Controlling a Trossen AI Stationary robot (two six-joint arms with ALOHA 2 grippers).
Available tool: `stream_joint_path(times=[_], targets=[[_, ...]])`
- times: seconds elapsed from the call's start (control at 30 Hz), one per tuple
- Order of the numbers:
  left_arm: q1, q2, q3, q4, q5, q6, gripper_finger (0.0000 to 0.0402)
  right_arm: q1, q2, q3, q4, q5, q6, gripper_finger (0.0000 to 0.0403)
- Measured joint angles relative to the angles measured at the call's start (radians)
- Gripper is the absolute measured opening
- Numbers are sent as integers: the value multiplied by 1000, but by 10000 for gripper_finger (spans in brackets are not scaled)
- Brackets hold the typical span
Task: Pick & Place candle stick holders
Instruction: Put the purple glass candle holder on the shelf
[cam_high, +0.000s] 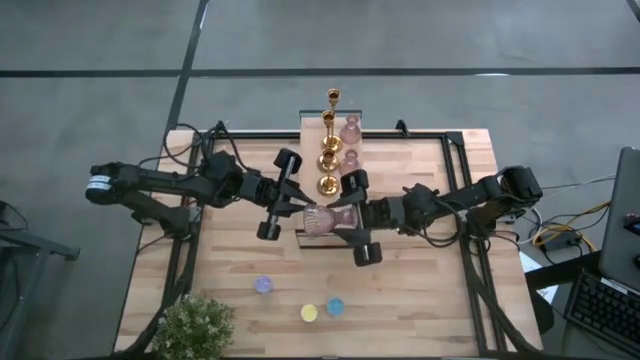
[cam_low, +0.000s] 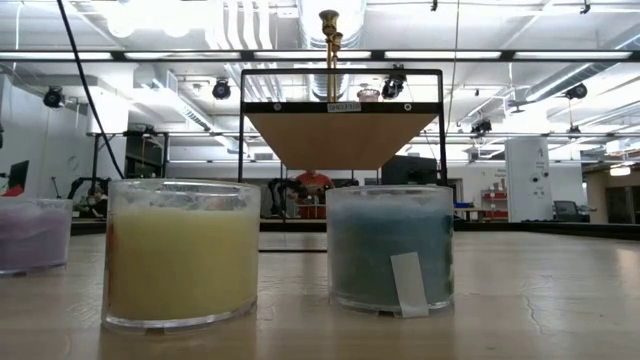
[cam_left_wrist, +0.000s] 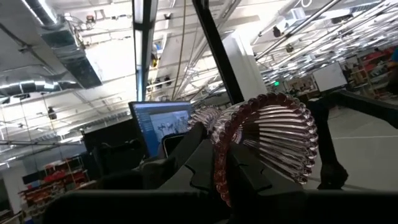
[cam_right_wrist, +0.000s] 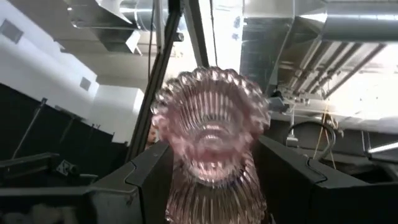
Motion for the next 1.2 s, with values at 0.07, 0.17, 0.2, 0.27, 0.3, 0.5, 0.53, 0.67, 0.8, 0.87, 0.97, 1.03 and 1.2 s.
stream_joint_path(times=[0.07,0.17,0.2,0.27,0.3,0.5,0.53,0.67,0.8,0.87,0.97,1.03,1.2], targets=[[0,0,-9,-1,-3,-3,24,0,0,1,-1,-24,-16,206],[1,2,-29,-11,-14,-2,24,1,-2,-1,7,-36,-19,206],[1,3,-34,-14,-19,-1,24,1,-3,-1,9,-39,-19,206],[2,3,-46,-2,-20,-1,24,1,-2,0,13,-41,-19,206],[2,2,-51,6,-23,0,24,1,-2,0,11,-39,-17,205],[0,2,-63,46,-35,0,24,0,-1,4,5,-36,-13,191],[0,1,-61,45,-33,0,24,0,-1,4,5,-35,-14,188],[0,1,-60,45,-29,2,24,0,-1,4,1,-32,-12,174],[0,1,-63,45,-29,1,27,-1,-1,4,-7,-32,-13,144],[0,1,-64,45,-29,1,29,-3,-1,3,-15,-30,-17,133],[0,1,-64,40,-30,1,30,-4,-1,3,-19,-31,-15,133],[0,-1,-64,28,-30,1,31,-4,-1,3,-21,-32,-14,133],[0,-6,-64,-18,-28,-1,35,-4,-2,3,-32,-31,-9,133]])
